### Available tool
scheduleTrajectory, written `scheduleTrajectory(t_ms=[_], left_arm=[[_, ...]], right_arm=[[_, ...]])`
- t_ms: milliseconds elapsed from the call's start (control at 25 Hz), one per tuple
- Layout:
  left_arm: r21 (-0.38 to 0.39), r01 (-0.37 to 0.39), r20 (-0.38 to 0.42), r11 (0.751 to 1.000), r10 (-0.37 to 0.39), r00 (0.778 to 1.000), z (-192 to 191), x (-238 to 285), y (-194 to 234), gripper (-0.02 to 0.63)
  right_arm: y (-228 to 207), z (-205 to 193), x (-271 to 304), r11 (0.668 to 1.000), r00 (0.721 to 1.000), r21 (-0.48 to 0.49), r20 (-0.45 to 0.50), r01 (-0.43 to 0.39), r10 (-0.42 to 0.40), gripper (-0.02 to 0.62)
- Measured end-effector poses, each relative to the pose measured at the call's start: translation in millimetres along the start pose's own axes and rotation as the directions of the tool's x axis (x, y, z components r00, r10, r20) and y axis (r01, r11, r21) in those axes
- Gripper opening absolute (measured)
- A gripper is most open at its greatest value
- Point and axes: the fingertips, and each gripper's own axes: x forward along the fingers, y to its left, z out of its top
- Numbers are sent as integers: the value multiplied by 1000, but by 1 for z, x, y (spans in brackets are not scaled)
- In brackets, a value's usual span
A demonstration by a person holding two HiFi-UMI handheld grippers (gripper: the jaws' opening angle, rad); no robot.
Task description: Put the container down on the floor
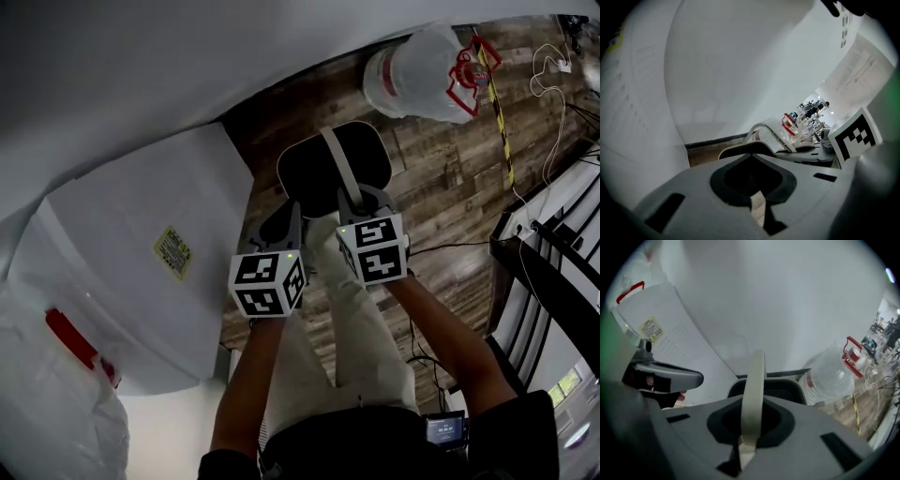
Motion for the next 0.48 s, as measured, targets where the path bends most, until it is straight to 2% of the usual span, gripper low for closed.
scheduleTrajectory(t_ms=[480], left_arm=[[-21,-5,6,1000,5,1000,-16,61,43,20]], right_arm=[[-16,-12,75,999,1000,32,9,-25,25,31]])
